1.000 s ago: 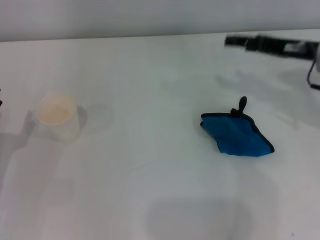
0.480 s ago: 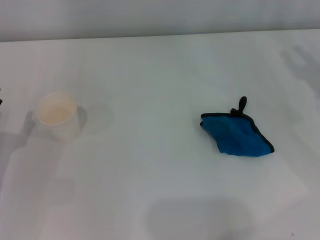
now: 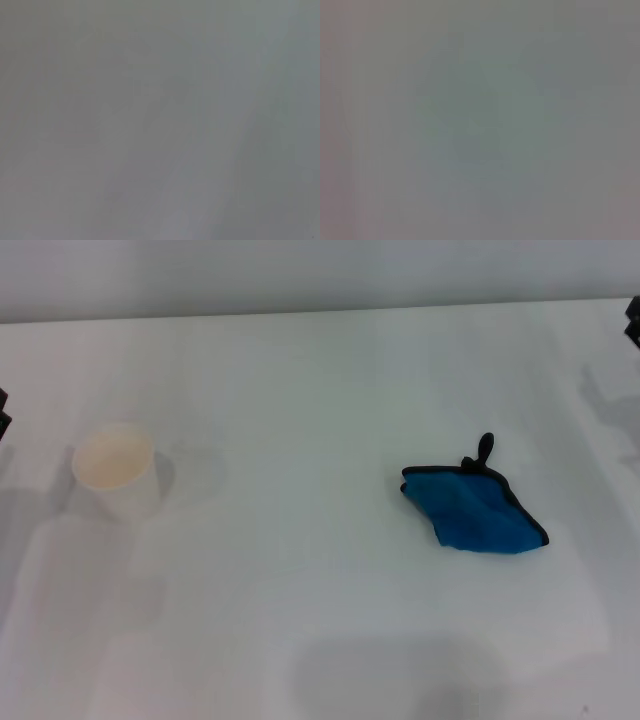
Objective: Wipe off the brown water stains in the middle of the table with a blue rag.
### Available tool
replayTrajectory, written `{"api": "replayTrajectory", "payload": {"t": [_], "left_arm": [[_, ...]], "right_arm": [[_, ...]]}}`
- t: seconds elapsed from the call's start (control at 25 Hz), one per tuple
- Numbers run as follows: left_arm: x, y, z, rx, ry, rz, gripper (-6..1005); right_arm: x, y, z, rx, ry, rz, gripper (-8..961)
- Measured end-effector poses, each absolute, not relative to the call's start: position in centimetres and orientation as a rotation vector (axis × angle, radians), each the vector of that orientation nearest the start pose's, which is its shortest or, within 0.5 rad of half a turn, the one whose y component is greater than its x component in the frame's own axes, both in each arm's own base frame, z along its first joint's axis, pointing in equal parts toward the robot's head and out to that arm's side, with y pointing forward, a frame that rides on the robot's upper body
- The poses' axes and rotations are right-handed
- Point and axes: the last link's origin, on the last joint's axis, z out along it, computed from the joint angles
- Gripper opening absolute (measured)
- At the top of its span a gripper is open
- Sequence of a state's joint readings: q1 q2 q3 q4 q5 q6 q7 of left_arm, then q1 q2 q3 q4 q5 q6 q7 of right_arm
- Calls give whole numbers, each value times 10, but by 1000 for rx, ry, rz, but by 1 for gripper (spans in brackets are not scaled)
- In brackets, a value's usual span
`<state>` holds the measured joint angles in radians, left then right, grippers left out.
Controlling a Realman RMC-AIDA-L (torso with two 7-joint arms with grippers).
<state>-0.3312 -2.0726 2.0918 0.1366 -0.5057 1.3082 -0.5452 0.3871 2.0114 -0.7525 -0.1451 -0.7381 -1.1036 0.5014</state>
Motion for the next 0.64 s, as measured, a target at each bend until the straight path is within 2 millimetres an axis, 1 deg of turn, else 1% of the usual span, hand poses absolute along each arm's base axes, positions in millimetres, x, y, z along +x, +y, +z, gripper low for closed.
{"api": "replayTrajectory", "payload": {"t": [0.08, 0.2, 0.64], "left_arm": [[-339, 294, -9, -1597, -757, -987, 835], [-340, 293, -10, -1600, -759, -980, 836], [-339, 294, -11, -1602, -759, -982, 836]], "right_arm": [[388, 328, 50, -1511, 691, 633, 838], [387, 331, 47, -1506, 698, 624, 839], [387, 333, 44, -1507, 707, 613, 839]]}}
